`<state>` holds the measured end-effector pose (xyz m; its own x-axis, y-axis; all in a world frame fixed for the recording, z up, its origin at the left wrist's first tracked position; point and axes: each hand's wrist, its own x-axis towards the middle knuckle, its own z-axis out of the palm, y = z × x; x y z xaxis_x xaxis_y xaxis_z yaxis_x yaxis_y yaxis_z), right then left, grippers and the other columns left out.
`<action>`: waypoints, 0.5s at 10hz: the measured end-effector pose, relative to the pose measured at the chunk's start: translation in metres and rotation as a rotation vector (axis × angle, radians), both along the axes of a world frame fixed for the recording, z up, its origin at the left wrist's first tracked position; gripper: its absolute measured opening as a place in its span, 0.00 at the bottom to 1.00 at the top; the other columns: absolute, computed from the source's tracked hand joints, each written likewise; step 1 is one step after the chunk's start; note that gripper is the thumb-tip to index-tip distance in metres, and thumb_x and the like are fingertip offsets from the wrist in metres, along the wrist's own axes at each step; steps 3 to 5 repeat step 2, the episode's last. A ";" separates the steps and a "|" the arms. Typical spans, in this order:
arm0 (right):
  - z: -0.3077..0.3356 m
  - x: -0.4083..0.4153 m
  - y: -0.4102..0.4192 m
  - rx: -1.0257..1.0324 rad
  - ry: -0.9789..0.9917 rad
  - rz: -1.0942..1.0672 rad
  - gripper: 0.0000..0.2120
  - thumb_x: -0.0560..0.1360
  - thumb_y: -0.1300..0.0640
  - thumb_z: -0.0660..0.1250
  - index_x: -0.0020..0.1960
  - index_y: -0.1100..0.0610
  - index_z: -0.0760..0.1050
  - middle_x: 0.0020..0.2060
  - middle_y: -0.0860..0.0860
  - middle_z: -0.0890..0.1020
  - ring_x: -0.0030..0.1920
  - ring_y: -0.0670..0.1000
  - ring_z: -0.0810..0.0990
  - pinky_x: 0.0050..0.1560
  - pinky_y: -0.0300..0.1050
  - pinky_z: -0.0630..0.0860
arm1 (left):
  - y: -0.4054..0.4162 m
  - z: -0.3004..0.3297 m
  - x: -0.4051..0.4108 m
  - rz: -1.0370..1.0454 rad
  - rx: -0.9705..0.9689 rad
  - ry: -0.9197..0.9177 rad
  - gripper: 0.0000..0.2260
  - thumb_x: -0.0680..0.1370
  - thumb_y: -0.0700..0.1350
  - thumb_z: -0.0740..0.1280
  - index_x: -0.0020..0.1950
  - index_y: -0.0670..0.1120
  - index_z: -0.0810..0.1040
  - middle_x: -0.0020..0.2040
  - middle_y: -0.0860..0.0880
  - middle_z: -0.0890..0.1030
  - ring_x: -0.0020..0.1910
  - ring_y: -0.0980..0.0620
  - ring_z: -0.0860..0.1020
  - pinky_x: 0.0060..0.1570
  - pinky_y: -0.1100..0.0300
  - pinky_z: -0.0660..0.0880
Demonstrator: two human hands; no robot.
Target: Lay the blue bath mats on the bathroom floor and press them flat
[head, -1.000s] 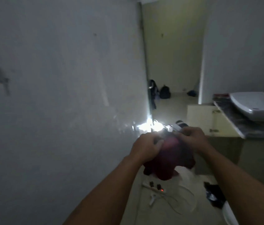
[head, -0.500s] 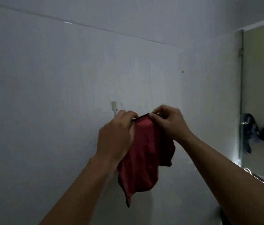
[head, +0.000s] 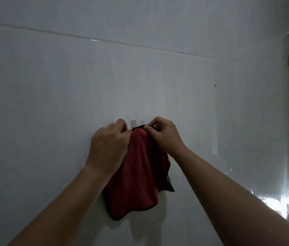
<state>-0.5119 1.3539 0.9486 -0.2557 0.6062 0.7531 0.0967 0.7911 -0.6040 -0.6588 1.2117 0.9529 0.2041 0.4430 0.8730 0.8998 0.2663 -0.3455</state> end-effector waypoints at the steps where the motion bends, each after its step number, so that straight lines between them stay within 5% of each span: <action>1: -0.014 0.005 -0.003 -0.089 -0.029 0.107 0.08 0.76 0.47 0.73 0.42 0.50 0.80 0.32 0.51 0.83 0.31 0.46 0.80 0.34 0.42 0.77 | 0.000 -0.013 0.000 -0.014 0.010 -0.010 0.06 0.82 0.45 0.68 0.57 0.49 0.84 0.49 0.50 0.79 0.43 0.47 0.76 0.44 0.51 0.68; 2: -0.050 0.012 -0.016 -0.157 -0.082 0.220 0.07 0.79 0.49 0.70 0.51 0.51 0.84 0.39 0.49 0.87 0.40 0.48 0.86 0.43 0.45 0.83 | -0.013 -0.059 0.024 -0.101 0.026 -0.204 0.14 0.81 0.46 0.65 0.64 0.49 0.83 0.57 0.49 0.81 0.54 0.43 0.77 0.50 0.47 0.70; 5: -0.050 0.012 -0.016 -0.157 -0.082 0.220 0.07 0.79 0.49 0.70 0.51 0.51 0.84 0.39 0.49 0.87 0.40 0.48 0.86 0.43 0.45 0.83 | -0.013 -0.059 0.024 -0.101 0.026 -0.204 0.14 0.81 0.46 0.65 0.64 0.49 0.83 0.57 0.49 0.81 0.54 0.43 0.77 0.50 0.47 0.70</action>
